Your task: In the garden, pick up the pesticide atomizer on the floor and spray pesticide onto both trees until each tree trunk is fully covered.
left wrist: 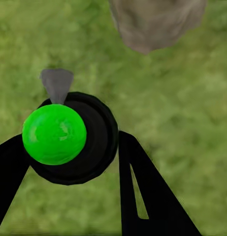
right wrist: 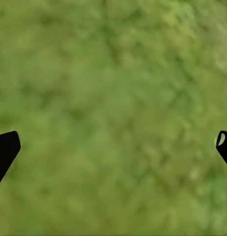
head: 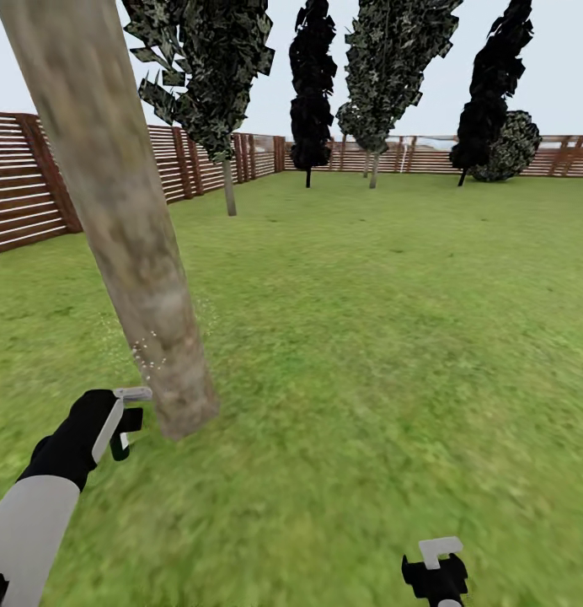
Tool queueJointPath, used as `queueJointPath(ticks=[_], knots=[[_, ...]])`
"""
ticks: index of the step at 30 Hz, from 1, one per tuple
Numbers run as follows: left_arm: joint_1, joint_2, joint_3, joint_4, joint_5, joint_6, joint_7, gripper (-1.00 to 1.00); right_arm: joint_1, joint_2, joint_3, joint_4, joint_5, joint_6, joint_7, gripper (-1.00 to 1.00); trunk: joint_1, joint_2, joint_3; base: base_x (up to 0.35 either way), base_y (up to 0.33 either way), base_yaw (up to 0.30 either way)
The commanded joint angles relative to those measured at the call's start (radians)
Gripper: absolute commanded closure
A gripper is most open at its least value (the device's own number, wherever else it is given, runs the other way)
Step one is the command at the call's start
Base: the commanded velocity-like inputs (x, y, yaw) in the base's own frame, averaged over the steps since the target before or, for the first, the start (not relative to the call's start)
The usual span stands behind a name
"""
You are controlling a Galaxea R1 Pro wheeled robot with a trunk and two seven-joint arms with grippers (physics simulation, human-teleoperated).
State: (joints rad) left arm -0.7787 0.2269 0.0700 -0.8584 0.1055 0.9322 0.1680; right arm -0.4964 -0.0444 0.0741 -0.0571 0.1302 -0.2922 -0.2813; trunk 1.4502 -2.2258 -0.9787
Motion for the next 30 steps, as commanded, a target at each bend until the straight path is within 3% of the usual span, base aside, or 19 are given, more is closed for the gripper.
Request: queueJointPath(ticks=[1,23,30], knots=[[-0.001,-0.001,0.000,-0.003,0.010,0.003,0.011,1.00,-0.001,0.000,0.007,0.001,0.006,0.001,-0.008,-1.00,0.000,0.000,-0.001,0.000,0.000,0.275],[-0.001,-0.006,-0.005,-0.010,0.011,0.005,0.016,1.00,-0.001,-0.002,0.006,0.000,0.006,0.001,-0.009,-1.00,0.000,0.000,-0.001,0.195,-0.175,0.035],[-0.002,-0.008,-0.008,-0.011,0.011,0.007,0.015,1.00,-0.001,-0.002,0.006,0.000,0.006,0.001,-0.009,-1.00,0.000,0.000,-0.001,0.099,-0.258,0.244]])
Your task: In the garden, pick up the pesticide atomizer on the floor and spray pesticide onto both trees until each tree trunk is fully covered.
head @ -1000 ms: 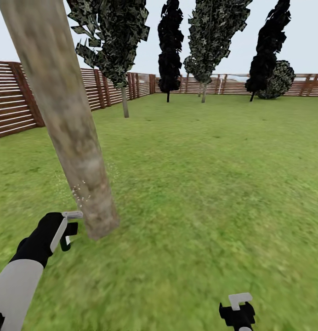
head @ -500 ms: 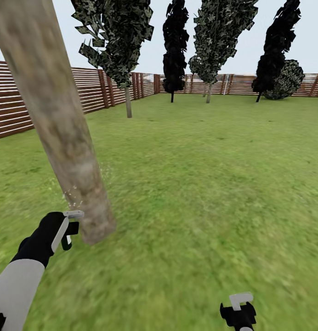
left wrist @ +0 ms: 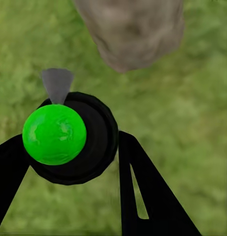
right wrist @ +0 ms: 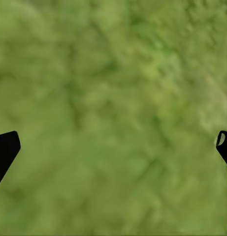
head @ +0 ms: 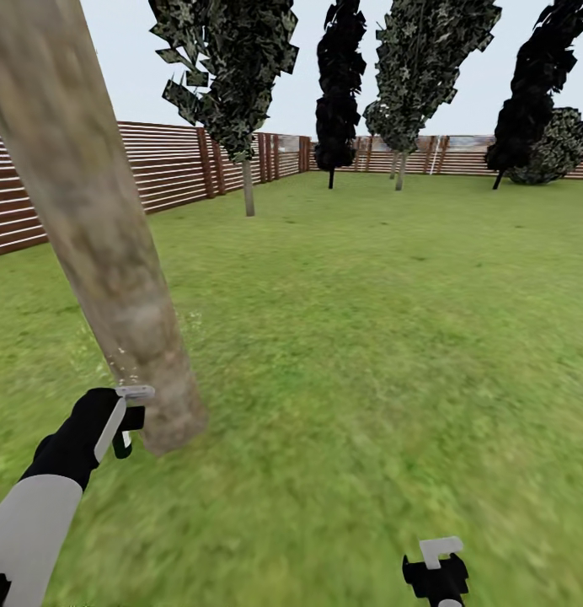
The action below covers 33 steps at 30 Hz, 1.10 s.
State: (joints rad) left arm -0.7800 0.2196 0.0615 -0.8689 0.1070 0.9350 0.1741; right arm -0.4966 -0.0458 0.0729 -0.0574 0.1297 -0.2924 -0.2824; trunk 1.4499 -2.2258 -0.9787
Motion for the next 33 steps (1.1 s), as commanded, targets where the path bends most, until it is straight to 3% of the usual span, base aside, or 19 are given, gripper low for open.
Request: queueJointPath(ticks=[1,5,17,25,30,33], knots=[[-0.001,0.001,0.001,-0.001,0.010,0.004,0.008,1.00,0.000,0.000,0.007,0.001,0.006,0.001,-0.008,-1.00,0.000,0.000,-0.001,0.192,-0.234,0.277],[-0.001,0.001,0.003,-0.002,0.010,0.004,0.007,1.00,0.000,0.000,0.007,0.001,0.006,0.001,-0.008,-1.00,0.000,0.000,-0.001,0.201,-0.231,0.219],[-0.001,0.001,0.006,-0.038,0.009,0.007,0.005,1.00,0.000,-0.002,0.007,0.001,0.007,0.001,-0.008,-1.00,0.000,0.000,-0.001,0.127,-0.237,0.011],[-0.007,0.001,0.002,-0.038,0.009,0.014,0.004,1.00,0.000,-0.001,0.007,0.001,0.006,0.001,-0.008,-1.00,0.000,0.000,-0.001,0.203,-0.201,0.256],[-0.011,0.012,0.005,-0.038,0.008,0.023,0.004,1.00,0.000,-0.001,0.007,0.001,0.005,0.001,-0.007,-1.00,0.000,0.000,-0.001,0.004,-0.066,0.277],[-0.017,0.022,0.007,-0.039,0.007,0.061,0.004,1.00,0.000,-0.002,0.007,0.001,0.005,0.001,-0.006,-1.00,0.000,0.000,-0.001,0.000,-0.001,0.277]])
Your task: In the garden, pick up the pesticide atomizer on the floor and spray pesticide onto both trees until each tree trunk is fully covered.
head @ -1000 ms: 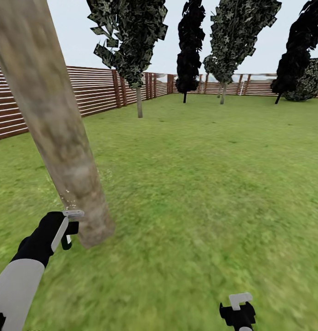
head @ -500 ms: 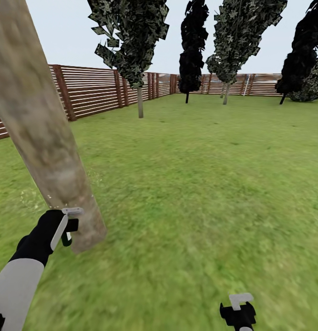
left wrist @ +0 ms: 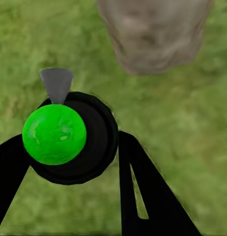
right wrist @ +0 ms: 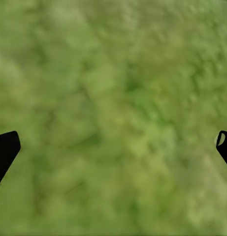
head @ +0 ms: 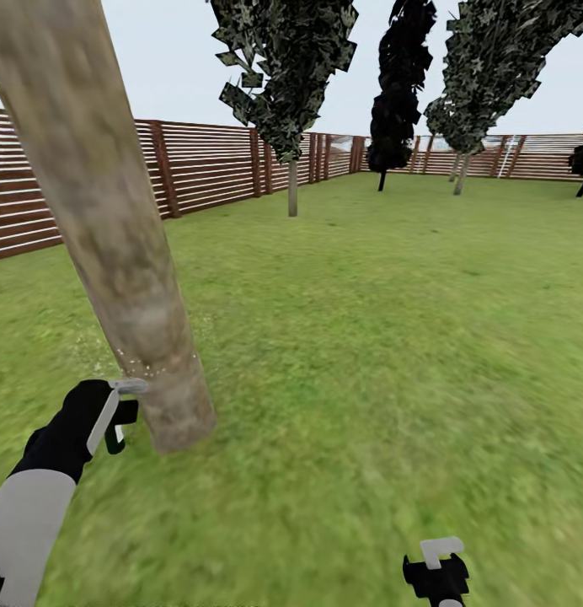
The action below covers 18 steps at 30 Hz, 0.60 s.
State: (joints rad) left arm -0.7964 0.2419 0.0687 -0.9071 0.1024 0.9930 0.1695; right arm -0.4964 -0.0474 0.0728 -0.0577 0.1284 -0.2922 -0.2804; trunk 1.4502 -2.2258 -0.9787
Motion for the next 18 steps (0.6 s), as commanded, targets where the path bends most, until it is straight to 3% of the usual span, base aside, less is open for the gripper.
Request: queueJointPath(ticks=[1,7,18], knots=[[0.000,0.002,0.000,-0.001,0.012,0.007,0.008,1.00,-0.001,0.000,0.007,0.001,0.007,0.001,-0.008,-1.00,0.000,0.000,-0.001,0.000,0.000,0.147],[0.005,-0.006,-0.007,-0.001,0.013,0.007,0.008,1.00,-0.001,-0.001,0.007,0.002,0.008,0.001,-0.007,-1.00,0.000,0.000,-0.001,0.171,-0.118,0.025],[0.005,-0.006,-0.007,-0.001,0.013,0.009,0.008,1.00,-0.001,-0.002,0.007,0.003,0.008,0.001,-0.006,-1.00,0.000,0.000,-0.001,0.192,-0.214,0.000]])
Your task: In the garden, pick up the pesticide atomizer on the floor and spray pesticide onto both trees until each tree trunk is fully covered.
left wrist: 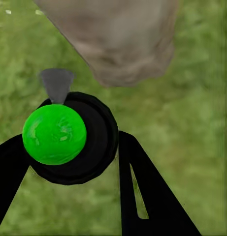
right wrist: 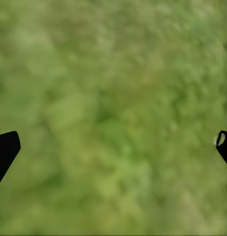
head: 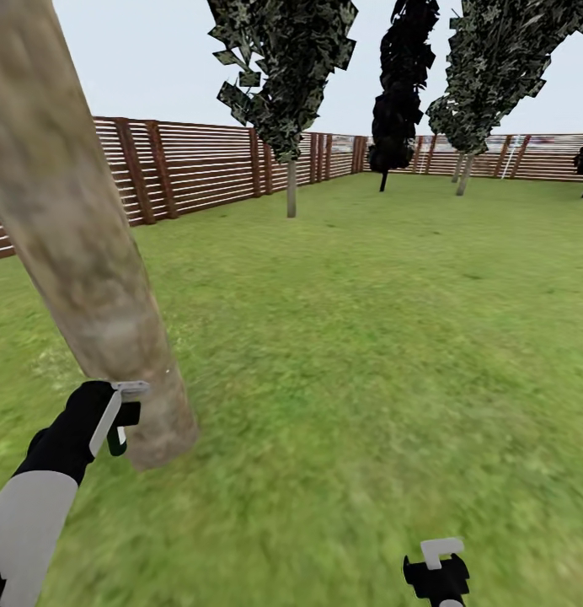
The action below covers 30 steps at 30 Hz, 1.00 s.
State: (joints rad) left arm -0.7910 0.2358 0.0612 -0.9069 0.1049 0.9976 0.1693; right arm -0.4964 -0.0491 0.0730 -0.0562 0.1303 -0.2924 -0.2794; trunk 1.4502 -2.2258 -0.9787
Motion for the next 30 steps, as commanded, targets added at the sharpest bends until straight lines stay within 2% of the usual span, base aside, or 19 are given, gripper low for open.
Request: queueJointPath(ticks=[1,6,11,16,24,25,26,30], knots=[[-0.001,0.000,0.000,-0.001,0.010,0.004,0.009,1.00,-0.001,0.000,0.007,0.001,0.006,0.001,-0.007,-1.00,0.000,0.000,-0.001,0.017,-0.271,0.000],[-0.003,-0.001,0.000,-0.001,0.010,0.004,0.009,1.00,-0.001,0.001,0.007,0.001,0.006,0.001,-0.007,-1.00,0.000,0.000,-0.001,0.003,-0.274,0.012],[0.001,0.007,0.004,-0.001,0.009,0.002,0.009,1.00,-0.001,0.001,0.007,0.001,0.006,0.000,-0.007,-1.00,0.000,0.000,-0.001,0.000,-0.275,0.221],[0.016,0.048,0.009,0.017,0.010,-0.009,0.010,1.00,-0.001,0.002,0.008,0.001,0.006,0.001,-0.007,-1.00,0.000,0.000,-0.001,0.023,-0.275,0.275],[0.044,0.048,0.007,0.031,0.010,-0.014,0.012,1.00,-0.001,0.002,0.008,0.001,0.006,0.001,-0.007,-1.00,0.000,0.000,-0.001,0.222,-0.194,0.277],[0.044,0.048,0.006,0.053,0.010,-0.027,0.012,1.00,-0.001,0.002,0.008,0.001,0.006,0.001,-0.007,-1.00,0.000,0.000,-0.001,0.305,-0.056,0.277],[0.044,0.048,0.006,0.100,0.009,-0.068,0.012,1.00,-0.001,0.002,0.008,0.001,0.006,0.000,-0.007,-1.00,0.000,0.000,-0.001,0.309,-0.018,0.277],[0.044,0.043,0.002,0.160,0.009,-0.129,0.011,1.00,-0.001,0.002,0.008,0.001,0.006,0.001,-0.007,-1.00,0.000,0.000,-0.001,0.152,-0.006,0.277]])
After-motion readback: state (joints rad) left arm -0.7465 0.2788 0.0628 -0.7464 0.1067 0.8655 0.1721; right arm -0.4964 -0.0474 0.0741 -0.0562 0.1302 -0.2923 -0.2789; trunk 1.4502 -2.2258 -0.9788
